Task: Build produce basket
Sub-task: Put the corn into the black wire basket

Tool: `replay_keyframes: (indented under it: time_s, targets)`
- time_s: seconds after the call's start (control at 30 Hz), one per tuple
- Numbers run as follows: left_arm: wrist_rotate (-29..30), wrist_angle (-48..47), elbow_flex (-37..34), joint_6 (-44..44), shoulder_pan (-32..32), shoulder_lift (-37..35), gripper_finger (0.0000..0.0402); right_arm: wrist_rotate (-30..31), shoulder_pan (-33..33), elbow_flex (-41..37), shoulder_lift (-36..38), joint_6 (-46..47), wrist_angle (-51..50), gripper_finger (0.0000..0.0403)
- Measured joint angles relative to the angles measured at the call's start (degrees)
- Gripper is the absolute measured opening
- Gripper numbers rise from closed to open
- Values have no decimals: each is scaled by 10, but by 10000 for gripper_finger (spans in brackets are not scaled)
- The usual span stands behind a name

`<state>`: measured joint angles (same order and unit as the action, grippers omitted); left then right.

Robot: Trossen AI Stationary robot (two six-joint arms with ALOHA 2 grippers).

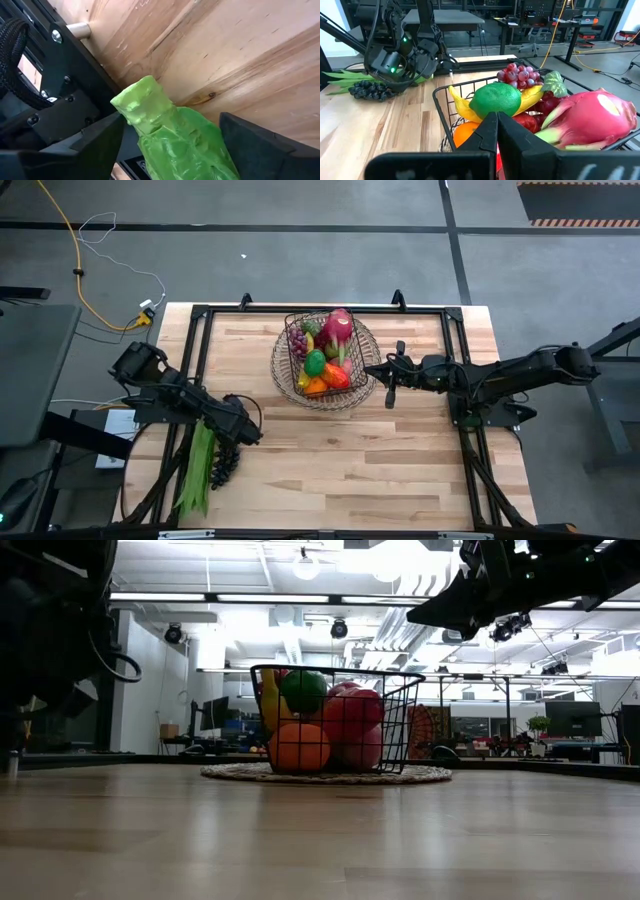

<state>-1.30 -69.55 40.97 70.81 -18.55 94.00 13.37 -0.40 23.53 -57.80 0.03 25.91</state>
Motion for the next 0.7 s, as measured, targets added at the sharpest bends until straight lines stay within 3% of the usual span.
replay_keyframes:
  time_s: [0.7]
  targets:
    - [7,1,-1,-9,2,1,151,0,0,0,0,0,0,0]
